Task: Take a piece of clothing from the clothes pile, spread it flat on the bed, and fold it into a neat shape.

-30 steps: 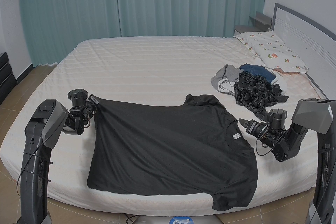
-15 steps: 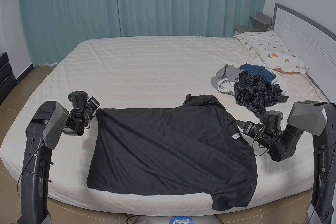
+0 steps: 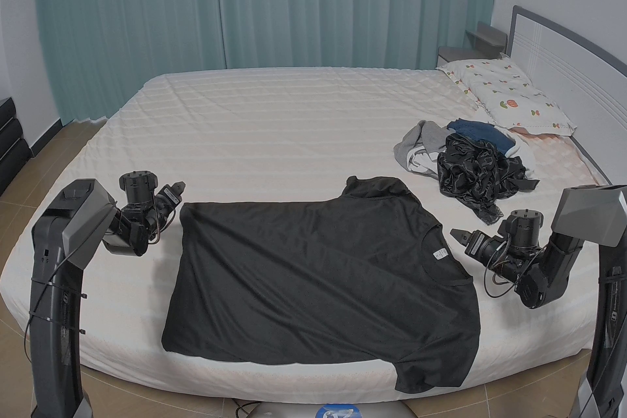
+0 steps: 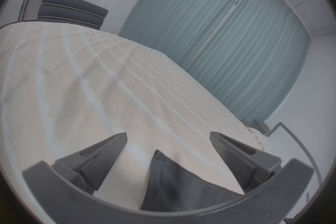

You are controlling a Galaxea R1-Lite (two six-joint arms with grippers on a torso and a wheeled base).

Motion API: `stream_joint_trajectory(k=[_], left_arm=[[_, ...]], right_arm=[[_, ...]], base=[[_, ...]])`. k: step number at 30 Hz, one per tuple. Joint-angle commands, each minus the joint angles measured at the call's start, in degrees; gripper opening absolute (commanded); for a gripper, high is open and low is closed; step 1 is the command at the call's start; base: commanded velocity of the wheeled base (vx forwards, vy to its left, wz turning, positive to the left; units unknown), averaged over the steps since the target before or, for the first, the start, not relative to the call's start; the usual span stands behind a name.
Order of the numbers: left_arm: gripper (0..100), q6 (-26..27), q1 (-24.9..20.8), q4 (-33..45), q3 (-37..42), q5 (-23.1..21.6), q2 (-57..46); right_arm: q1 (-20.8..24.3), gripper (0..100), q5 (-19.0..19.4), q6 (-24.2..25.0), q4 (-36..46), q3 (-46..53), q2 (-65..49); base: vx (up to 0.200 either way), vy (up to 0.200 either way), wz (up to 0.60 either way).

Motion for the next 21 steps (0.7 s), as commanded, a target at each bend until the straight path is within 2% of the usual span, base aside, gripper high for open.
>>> stream_joint_trajectory(k=[1, 3, 4, 6, 7, 8, 9, 10, 12, 16, 21], left_arm=[[100, -0.33, -1.22, -7.06, 30.30, -6.41, -18.91], [100, -0.42, -2.10, -10.75, 37.42, -6.32, -20.84], [100, -0.42, -2.10, -10.75, 37.42, -6.32, -20.84], [100, -0.77, -3.24, -15.67, 46.03, -6.41, -23.65], [100, -0.77, -3.24, -15.67, 46.03, -6.41, -23.65], [100, -1.83, -4.30, -18.22, 51.39, -6.32, -25.58], [100, -2.00, -4.38, -18.39, 51.74, -6.32, -25.76], [100, -2.70, -5.09, -19.71, 55.78, -6.32, -27.34], [100, -2.88, -5.70, -21.12, 60.36, -6.32, -28.49], [100, -2.79, -7.37, -21.82, 66.07, -6.58, -28.66], [100, -2.79, -7.55, -21.73, 67.21, -7.28, -27.96]], right_arm=[[-0.51, 100, 2.98, 1.81, -1.40, 16.17, -10.37], [-0.43, 100, 3.33, 2.07, -1.40, 17.48, -10.89], [-0.34, 100, 3.33, 2.42, -1.49, 18.80, -11.33], [-0.25, 100, 3.33, 3.12, -1.58, 21.35, -11.69], [-0.25, 100, 3.33, 3.12, -1.58, 21.35, -11.69], [-0.25, 100, 3.42, 3.65, -2.11, 22.93, -11.69], [-0.25, 100, 3.42, 3.65, -2.20, 23.20, -11.69], [-0.25, 100, 3.69, 4.97, -3.07, 24.52, -11.86], [-0.16, 100, 3.95, 5.94, -3.95, 25.13, -11.95], [0.19, 100, 4.39, 6.46, -6.85, 27.59, -12.39], [1.16, 100, 5.97, 6.73, -8.08, 29.70, -12.48]], base=[[0.000, 0.000, 0.00], [0.000, 0.000, 0.00], [0.000, 0.000, 0.00], [-0.200, 0.000, 0.00], [-0.200, 0.000, 0.00], [-0.200, 0.000, 0.00], [-0.200, 0.000, 0.00], [-0.200, 0.000, 0.00], [0.000, 0.000, 0.00], [0.000, 0.000, 0.00], [0.000, 0.000, 0.00]])
